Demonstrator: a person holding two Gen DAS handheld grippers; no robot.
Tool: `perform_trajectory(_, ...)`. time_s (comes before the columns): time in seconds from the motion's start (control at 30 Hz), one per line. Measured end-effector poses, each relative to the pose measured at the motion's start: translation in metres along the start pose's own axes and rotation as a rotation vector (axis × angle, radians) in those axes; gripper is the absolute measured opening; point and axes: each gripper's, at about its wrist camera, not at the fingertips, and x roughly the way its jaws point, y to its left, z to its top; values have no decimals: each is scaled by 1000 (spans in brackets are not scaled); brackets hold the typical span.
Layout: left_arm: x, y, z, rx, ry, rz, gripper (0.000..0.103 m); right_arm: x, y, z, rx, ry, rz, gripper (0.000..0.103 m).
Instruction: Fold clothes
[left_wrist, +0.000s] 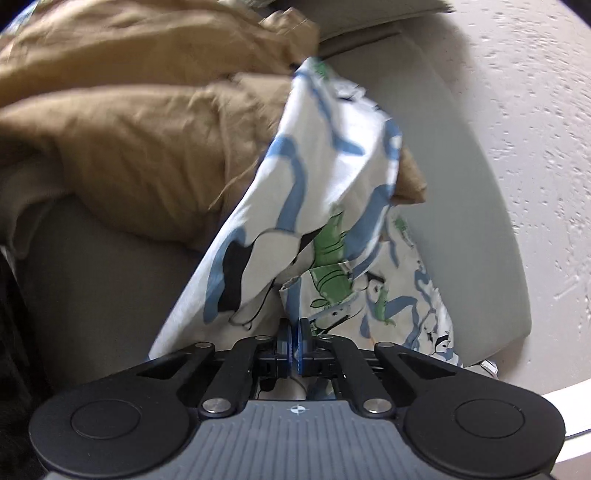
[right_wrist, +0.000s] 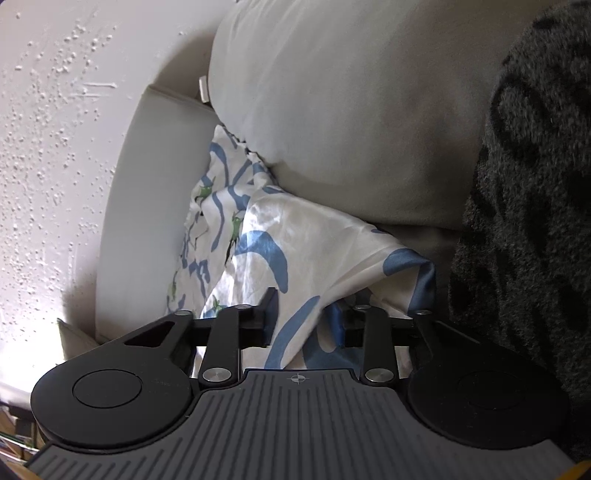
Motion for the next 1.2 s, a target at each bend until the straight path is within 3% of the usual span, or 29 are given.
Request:
perform_trajectory(0.03,-4,-2,0,14,-9,-7,0,0,3,1,-25,-1,-14,6)
perform_trajectory(0.1,-12,-6,2,38,-23,-22,0,-1,8,4,-66,-13,-37,3)
perform_trajectory(0.33,-43,-10,-3,94,-16,-61,0,-28,11,32,-57,-127,-23,1)
perform_trajectory(0.5,-54,0,-18,156,-4,0,0,-43,7,38,-51,-144,-39,1)
perform_trajectory(0.63,-50,10,-26,182,49,84,0,-43,11,37,-88,-127,-84,2)
perform_trajectory(0.67,-50,10,-27,196,70,96,2,-43,12,36,-92,-113,-99,2)
perform_trajectory(0.7,-50,10,-29,213,88,109,14,-43,14,36,-97,-90,-113,11)
perform_trajectory(0.73,-53,9,-30,235,98,127,21,-43,16,36,-102,-67,-127,23)
perform_trajectory(0.77,-58,8,-32,256,102,140,37,-43,18,35,-111,-38,-127,32)
perform_trajectory(0.83,-73,6,-34,305,104,140,45,-50,24,28,-136,27,-103,55)
perform_trajectory(0.93,-96,3,-37,376,103,125,53,-64,34,9,-185,111,-111,64)
perform_trajectory(1.03,-119,2,-31,428,93,93,56,-67,37,-14,-218,248,-69,64)
perform_trajectory(1.2,-136,3,4,397,33,11,56,-61,52,-47,-277,484,135,64)
